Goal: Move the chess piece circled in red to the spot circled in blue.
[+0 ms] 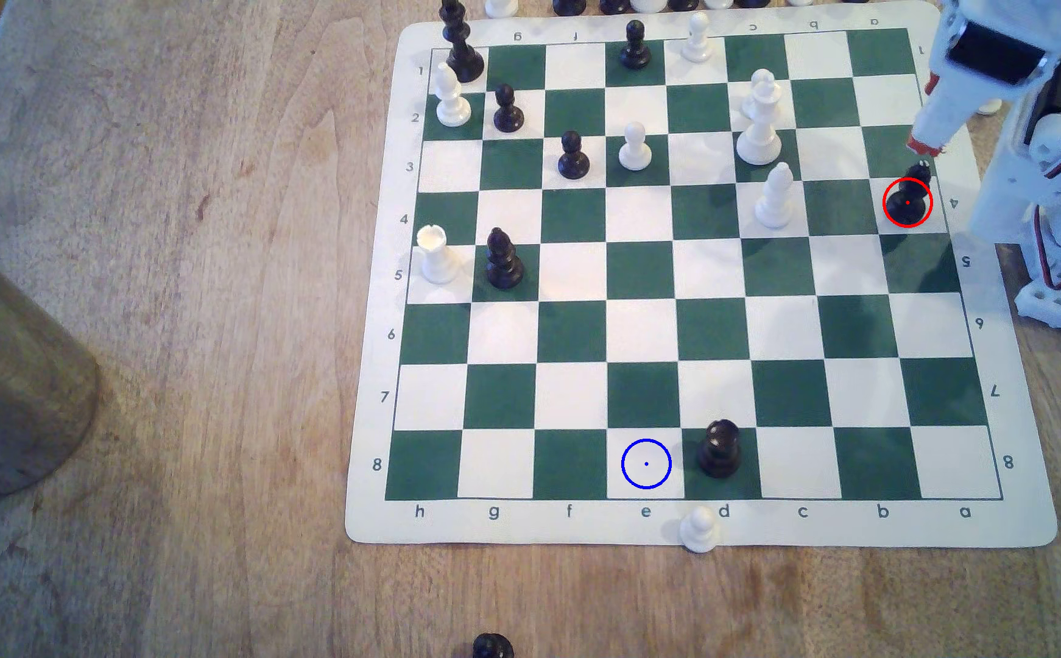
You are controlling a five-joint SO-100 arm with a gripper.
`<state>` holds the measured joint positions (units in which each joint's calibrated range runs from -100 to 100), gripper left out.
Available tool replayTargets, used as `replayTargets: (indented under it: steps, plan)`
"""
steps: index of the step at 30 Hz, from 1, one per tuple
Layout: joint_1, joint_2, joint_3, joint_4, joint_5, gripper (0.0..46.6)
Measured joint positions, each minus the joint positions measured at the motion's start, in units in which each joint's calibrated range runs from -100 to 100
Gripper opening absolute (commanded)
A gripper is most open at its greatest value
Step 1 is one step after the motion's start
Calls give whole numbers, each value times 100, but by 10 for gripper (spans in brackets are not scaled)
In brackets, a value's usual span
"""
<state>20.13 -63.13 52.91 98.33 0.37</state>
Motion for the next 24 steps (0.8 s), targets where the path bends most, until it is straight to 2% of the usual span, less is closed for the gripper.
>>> replayTargets:
  steps: [10, 24]
  plan:
    - [177, 905, 1057, -1092, 0, 156]
    - [214, 1123, 1283, -1283, 39, 142]
